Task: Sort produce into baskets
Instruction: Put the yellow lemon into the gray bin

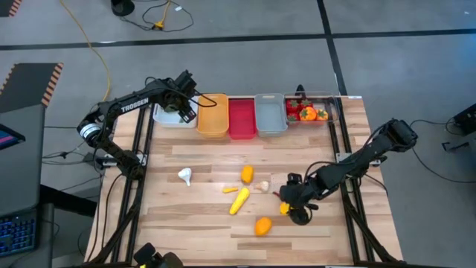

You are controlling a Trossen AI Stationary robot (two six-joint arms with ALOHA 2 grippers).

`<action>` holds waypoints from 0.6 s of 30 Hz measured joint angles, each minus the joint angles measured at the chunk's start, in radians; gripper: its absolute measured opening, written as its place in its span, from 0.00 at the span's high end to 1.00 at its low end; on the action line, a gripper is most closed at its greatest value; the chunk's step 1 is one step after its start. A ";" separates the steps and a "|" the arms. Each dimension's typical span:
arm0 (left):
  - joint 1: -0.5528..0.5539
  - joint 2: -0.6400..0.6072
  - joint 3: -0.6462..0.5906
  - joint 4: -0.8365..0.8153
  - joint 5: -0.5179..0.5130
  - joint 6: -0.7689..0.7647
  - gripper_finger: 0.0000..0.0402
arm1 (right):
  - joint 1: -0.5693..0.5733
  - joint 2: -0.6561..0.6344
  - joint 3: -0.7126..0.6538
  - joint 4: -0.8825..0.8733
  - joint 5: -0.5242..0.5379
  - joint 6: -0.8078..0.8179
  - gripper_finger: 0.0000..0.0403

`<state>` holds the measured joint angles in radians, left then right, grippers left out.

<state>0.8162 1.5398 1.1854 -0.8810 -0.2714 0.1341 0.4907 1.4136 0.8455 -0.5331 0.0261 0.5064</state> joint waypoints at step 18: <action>0.000 0.000 0.000 0.001 0.000 0.000 0.51 | 0.063 0.197 0.001 -0.003 0.085 -0.068 0.17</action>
<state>0.8162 1.5398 1.1854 -0.8804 -0.2718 0.1341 0.5534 1.6110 0.8463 -0.5362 0.1112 0.4389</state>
